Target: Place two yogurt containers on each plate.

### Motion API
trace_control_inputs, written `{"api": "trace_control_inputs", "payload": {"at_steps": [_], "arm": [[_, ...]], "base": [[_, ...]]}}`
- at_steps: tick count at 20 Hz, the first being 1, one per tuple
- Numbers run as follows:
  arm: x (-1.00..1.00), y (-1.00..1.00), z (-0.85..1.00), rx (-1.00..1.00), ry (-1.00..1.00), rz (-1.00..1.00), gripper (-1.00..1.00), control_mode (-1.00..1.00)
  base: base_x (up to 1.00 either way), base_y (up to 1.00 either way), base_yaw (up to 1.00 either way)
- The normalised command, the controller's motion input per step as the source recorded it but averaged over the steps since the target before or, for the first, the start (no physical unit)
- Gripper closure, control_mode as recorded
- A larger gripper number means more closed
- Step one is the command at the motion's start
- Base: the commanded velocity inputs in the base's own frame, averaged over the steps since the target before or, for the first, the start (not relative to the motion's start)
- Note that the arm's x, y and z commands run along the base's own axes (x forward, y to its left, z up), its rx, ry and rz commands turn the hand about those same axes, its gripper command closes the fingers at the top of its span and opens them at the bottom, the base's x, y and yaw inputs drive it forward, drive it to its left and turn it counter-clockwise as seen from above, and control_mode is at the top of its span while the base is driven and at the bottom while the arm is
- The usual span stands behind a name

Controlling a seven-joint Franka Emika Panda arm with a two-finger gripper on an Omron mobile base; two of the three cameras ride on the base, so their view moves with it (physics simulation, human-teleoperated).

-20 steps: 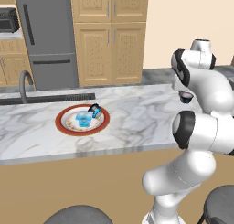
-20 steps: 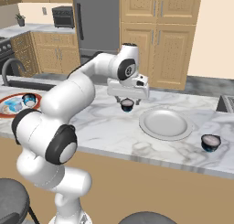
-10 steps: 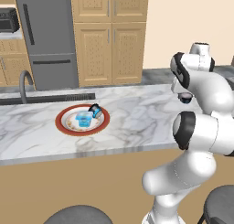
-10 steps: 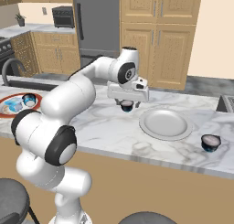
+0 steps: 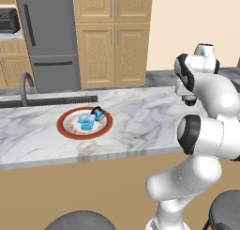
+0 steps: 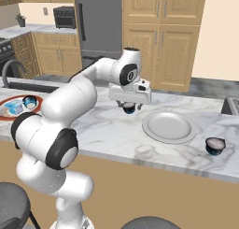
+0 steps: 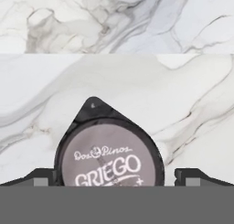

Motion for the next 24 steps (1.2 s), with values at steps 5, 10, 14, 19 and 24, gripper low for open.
{"api": "trace_control_inputs", "payload": {"at_steps": [5,10,14,19,24], "arm": [[0.0,0.0,0.0,0.0,0.0,0.0,-1.0,-1.0],[0.0,0.0,-0.01,0.0,0.0,0.0,-1.0,-1.0],[0.0,0.0,-0.13,0.0,0.0,0.01,-1.0,-1.0],[0.0,0.0,0.0,0.0,0.0,0.0,-1.0,-1.0],[0.0,0.0,-0.02,0.0,0.01,0.0,1.0,-1.0]], "base": [[0.0,0.0,0.0],[0.0,0.0,0.0],[0.0,0.0,0.0],[0.0,0.0,0.0],[0.0,0.0,0.0]]}}
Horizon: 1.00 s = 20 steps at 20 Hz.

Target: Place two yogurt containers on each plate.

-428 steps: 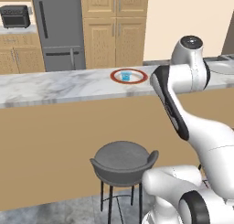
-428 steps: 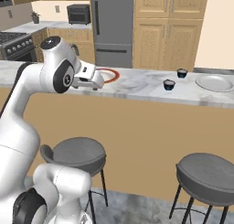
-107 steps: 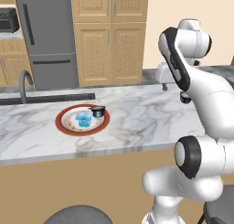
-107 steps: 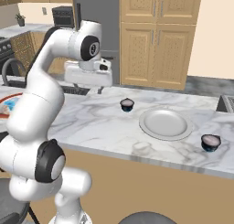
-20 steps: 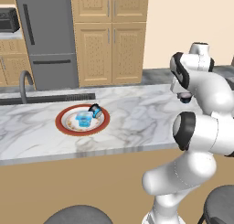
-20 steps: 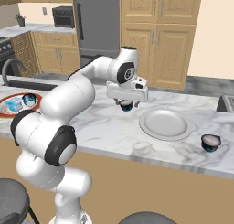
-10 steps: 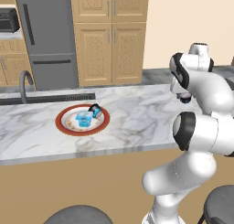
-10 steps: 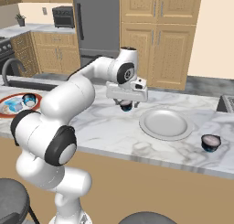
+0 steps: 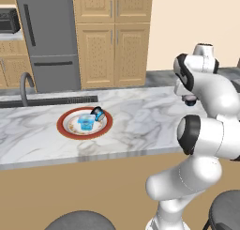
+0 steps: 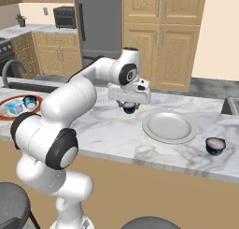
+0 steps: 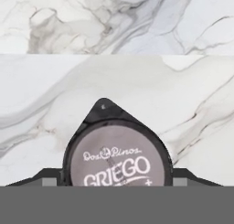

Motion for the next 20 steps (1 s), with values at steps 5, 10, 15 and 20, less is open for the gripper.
{"api": "trace_control_inputs", "payload": {"at_steps": [5,10,15,20], "arm": [[0.0,0.0,-0.03,0.0,0.06,0.0,1.0,-1.0],[0.0,-0.02,-0.03,0.0,0.05,0.0,1.0,-1.0],[-0.02,-0.3,0.42,0.07,-0.04,0.0,1.0,-1.0],[-0.25,-0.51,0.5,0.19,-0.06,0.0,1.0,-1.0]], "base": [[0.0,0.0,0.0],[0.0,0.0,0.0],[0.0,0.0,0.0],[0.0,0.0,0.0]]}}
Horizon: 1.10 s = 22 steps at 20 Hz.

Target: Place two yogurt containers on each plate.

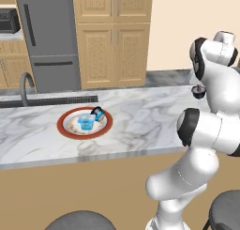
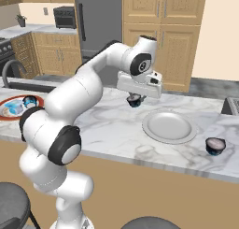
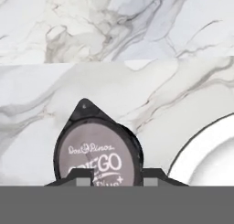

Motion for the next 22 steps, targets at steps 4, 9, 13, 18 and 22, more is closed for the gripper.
{"api": "trace_control_inputs", "payload": {"at_steps": [4,9,13,18,22], "arm": [[-0.3,-0.61,0.63,0.21,-0.12,0.0,1.0,-1.0],[-0.42,-0.81,0.27,0.13,-0.05,0.0,1.0,-1.0],[-0.54,-0.62,-0.12,0.0,0.0,0.0,1.0,-1.0],[-0.44,-0.01,-0.23,-0.01,-0.01,0.0,1.0,-1.0],[-0.29,0.28,-0.45,0.0,0.0,0.02,1.0,-1.0]], "base": [[0.0,0.0,0.0],[0.0,0.0,0.0],[0.0,0.0,0.0],[0.0,0.0,0.0],[0.0,0.0,0.0]]}}
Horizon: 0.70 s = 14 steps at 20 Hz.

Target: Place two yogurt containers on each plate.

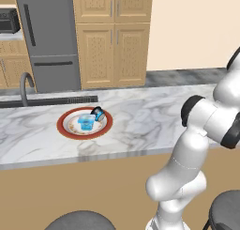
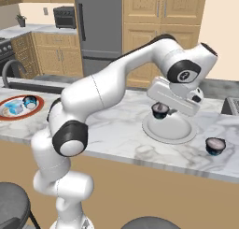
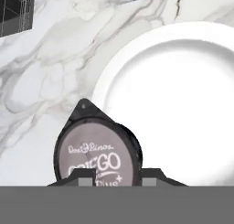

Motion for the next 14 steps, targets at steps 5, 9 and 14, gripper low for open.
{"api": "trace_control_inputs", "payload": {"at_steps": [5,9,14], "arm": [[-0.01,0.66,-0.72,-0.04,-0.05,0.07,1.0,-1.0],[0.11,0.37,-0.46,-0.04,-0.16,0.02,1.0,-1.0],[0.0,-0.09,0.05,0.0,-0.09,0.0,1.0,-1.0]], "base": [[0.0,0.0,0.0],[0.0,0.0,0.0],[0.0,0.0,0.0]]}}
